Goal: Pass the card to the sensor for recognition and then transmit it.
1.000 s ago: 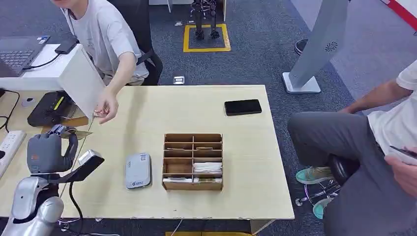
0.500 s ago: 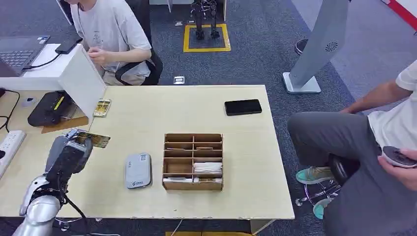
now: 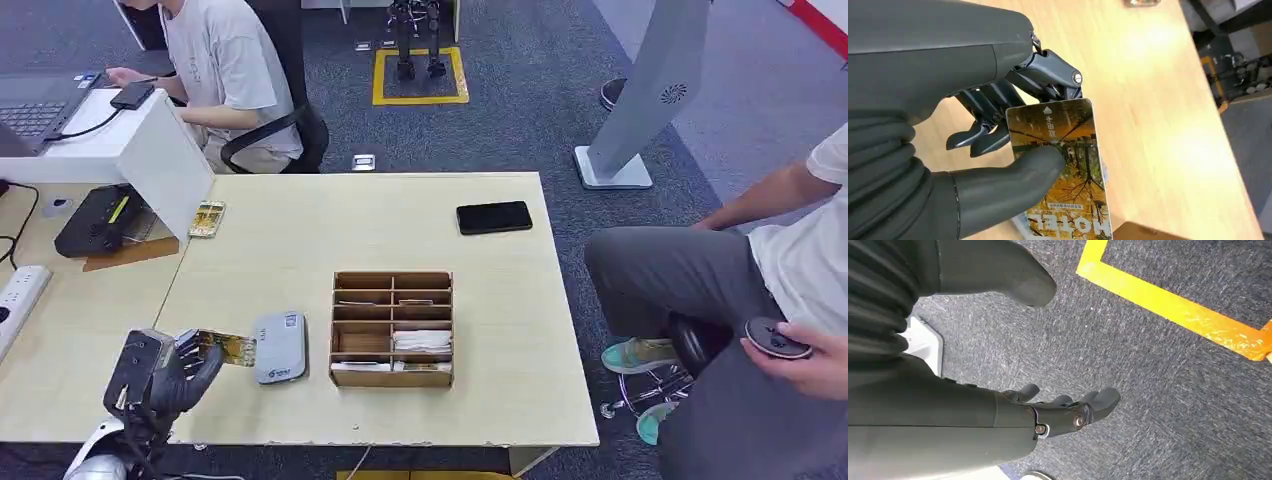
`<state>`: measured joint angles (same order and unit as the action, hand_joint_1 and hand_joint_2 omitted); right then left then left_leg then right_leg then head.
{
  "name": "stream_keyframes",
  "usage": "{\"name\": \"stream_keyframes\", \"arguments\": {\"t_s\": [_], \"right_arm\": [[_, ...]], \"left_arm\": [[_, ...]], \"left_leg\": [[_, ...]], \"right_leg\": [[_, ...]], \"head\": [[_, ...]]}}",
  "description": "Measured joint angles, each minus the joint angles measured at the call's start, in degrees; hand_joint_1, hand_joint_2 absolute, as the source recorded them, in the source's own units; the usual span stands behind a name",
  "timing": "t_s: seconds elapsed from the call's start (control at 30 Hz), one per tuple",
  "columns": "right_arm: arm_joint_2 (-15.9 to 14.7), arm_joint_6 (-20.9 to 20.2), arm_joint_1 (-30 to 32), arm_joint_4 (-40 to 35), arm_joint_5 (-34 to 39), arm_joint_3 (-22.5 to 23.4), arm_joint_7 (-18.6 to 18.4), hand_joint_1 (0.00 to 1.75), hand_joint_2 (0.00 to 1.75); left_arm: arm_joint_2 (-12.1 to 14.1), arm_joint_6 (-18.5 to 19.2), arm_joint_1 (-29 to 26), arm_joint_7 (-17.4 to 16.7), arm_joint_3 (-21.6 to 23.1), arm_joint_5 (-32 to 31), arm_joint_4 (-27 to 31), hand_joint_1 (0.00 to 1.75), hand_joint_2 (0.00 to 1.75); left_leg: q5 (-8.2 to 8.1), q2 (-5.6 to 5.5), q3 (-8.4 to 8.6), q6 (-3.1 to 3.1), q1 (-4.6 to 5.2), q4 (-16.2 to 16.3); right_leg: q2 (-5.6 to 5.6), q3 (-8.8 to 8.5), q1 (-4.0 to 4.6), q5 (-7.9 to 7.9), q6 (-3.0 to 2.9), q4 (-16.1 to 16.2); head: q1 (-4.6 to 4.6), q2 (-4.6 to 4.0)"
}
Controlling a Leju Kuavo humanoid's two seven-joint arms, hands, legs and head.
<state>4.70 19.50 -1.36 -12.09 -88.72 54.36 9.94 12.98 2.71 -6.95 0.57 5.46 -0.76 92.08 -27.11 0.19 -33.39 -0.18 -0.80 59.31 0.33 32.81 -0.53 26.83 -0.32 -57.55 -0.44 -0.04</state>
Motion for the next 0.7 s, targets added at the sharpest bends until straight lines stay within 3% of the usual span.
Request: {"name": "stream_keyframes", "arguments": {"t_s": [0.23,0.4,0.7], "right_arm": [[0.1,0.0,0.0,0.0,0.0,0.0,0.0,0.0,1.75],[0.1,0.1,0.0,0.0,0.0,0.0,-0.2,0.0,1.75],[0.2,0.3,-0.1,0.0,0.0,-0.1,-0.5,0.0,1.75]], "left_arm": [[-0.3,-0.6,-0.9,-0.3,0.7,0.4,0.0,1.75,1.75],[-1.3,-3.4,-1.3,-0.6,1.3,-2.1,-0.1,1.75,1.75],[-7.5,-14.5,1.1,0.2,1.6,-1.5,-4.5,1.75,1.75]], "left_leg": [[0.0,-0.02,-0.01,0.0,0.0,0.0],[0.0,-0.02,-0.02,0.0,0.0,0.0],[0.03,-0.1,-0.05,0.04,0.02,0.0]], "right_leg": [[-0.02,-0.01,0.0,-0.01,0.0,0.0],[-0.03,-0.01,0.0,-0.01,0.0,0.0],[-0.1,0.01,-0.01,-0.03,0.02,0.0]], "head": [[-0.02,0.0],[-0.04,0.0],[-0.04,0.0]]}}
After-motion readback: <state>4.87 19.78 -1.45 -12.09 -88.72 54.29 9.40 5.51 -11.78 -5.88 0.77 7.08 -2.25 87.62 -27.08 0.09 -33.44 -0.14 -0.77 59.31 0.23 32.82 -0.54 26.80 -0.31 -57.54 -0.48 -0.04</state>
